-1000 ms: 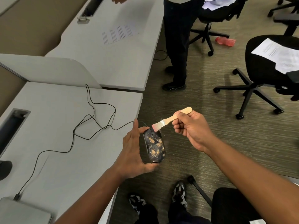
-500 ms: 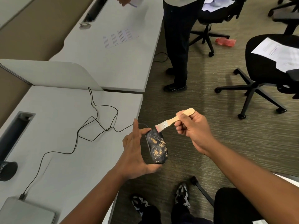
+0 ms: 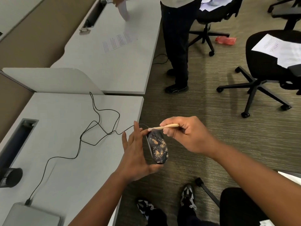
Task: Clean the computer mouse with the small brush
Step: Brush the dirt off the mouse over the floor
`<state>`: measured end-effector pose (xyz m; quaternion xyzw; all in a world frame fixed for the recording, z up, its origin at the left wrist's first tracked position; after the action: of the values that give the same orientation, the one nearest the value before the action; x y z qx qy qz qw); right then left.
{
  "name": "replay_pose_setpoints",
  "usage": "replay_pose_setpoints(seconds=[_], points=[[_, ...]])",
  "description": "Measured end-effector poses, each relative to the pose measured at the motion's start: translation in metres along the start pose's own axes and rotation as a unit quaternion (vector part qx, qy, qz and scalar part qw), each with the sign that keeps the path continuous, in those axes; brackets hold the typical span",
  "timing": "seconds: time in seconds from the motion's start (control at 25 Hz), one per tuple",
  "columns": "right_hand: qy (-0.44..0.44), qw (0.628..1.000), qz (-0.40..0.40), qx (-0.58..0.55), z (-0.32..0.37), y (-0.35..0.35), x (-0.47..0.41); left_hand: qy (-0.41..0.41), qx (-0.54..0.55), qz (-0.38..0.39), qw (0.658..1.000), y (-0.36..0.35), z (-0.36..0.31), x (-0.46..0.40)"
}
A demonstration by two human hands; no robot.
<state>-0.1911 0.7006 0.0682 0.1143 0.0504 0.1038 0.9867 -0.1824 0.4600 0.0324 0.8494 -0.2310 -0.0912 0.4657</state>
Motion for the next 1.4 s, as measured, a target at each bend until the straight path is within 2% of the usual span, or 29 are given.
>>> replay_pose_setpoints(seconds=[0.08, 0.16, 0.48, 0.56, 0.76, 0.88, 1.08, 1.4], points=[[0.025, 0.995, 0.045, 0.088, 0.006, 0.000, -0.001, 0.002, -0.021, -0.004, 1.000, 0.002, -0.001, -0.002], [0.031, 0.989, 0.077, 0.123, 0.010, -0.003, -0.001, 0.000, -0.030, -0.012, 0.999, 0.002, -0.002, -0.005], [0.016, 0.982, 0.129, 0.136, 0.012, 0.007, 0.006, 0.002, -0.042, -0.023, 0.999, 0.003, -0.001, -0.011], [0.012, 0.986, 0.120, 0.115, 0.012, 0.013, 0.005, 0.004, -0.043, -0.029, 0.999, 0.003, 0.001, -0.012], [0.009, 0.999, 0.008, 0.042, 0.006, 0.002, -0.006, 0.008, -0.055, -0.029, 0.998, 0.003, 0.002, -0.016], [-0.015, 0.998, -0.017, 0.060, 0.000, -0.008, -0.010, 0.014, -0.053, -0.035, 0.998, 0.001, 0.003, -0.017], [-0.025, 0.992, 0.035, 0.120, 0.002, -0.006, -0.011, 0.028, -0.061, -0.034, 0.997, -0.001, 0.010, -0.017], [-0.052, 0.987, 0.077, 0.132, -0.004, 0.006, -0.001, 0.031, -0.041, -0.026, 0.998, 0.000, 0.011, -0.014]])
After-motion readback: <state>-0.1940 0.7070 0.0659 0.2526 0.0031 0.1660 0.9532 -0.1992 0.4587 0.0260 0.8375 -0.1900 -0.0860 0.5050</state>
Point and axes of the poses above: each hand's wrist, its own x-axis away from the middle knuckle, its own y-axis out of the back of the hand, z = x × y, the point moved 1 cm from there along -x, towards the middle knuckle, and after that the axes turned 2 degrees about -y, right-handed, at the moved point
